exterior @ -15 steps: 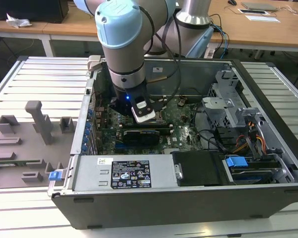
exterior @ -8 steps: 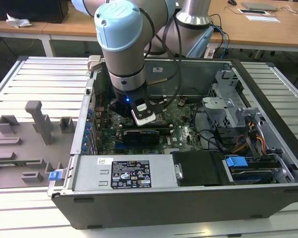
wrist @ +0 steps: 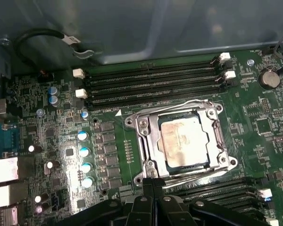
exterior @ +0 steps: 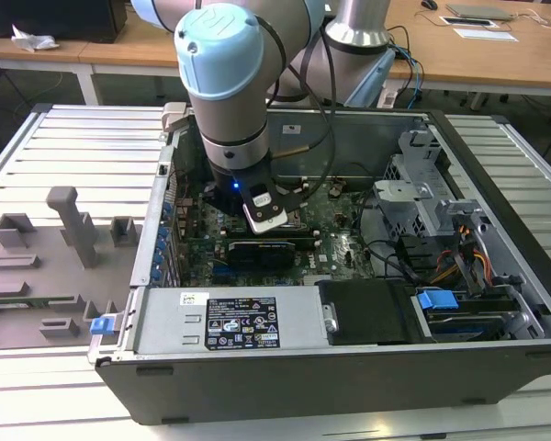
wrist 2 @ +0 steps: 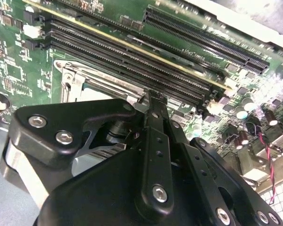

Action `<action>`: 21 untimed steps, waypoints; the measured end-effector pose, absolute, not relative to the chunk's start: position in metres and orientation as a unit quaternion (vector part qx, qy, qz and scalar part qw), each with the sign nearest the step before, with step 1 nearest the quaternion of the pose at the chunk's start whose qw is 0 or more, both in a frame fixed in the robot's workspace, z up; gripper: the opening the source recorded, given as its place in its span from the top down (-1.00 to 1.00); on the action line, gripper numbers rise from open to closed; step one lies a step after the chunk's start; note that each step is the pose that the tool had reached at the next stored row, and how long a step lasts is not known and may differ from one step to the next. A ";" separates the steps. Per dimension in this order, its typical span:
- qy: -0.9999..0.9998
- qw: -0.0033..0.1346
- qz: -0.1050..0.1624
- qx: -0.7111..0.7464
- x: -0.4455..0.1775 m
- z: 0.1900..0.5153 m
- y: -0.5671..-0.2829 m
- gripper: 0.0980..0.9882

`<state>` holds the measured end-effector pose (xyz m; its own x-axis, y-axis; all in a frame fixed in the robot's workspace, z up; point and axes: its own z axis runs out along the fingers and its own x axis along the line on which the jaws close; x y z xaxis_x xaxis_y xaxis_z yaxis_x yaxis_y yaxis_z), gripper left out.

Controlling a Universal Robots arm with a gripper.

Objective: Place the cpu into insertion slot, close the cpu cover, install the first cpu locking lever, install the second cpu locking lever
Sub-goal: 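Install the second cpu locking lever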

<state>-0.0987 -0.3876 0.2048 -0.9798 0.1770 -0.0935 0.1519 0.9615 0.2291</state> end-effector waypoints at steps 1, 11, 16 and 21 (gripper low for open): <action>0.989 0.057 0.112 0.083 -0.099 0.204 -0.387 0.98; 0.988 0.056 0.118 0.083 -0.099 0.199 -0.384 0.98; 0.988 0.056 0.118 0.083 -0.100 0.198 -0.383 0.98; 0.989 0.057 0.110 0.083 -0.100 0.217 -0.383 0.98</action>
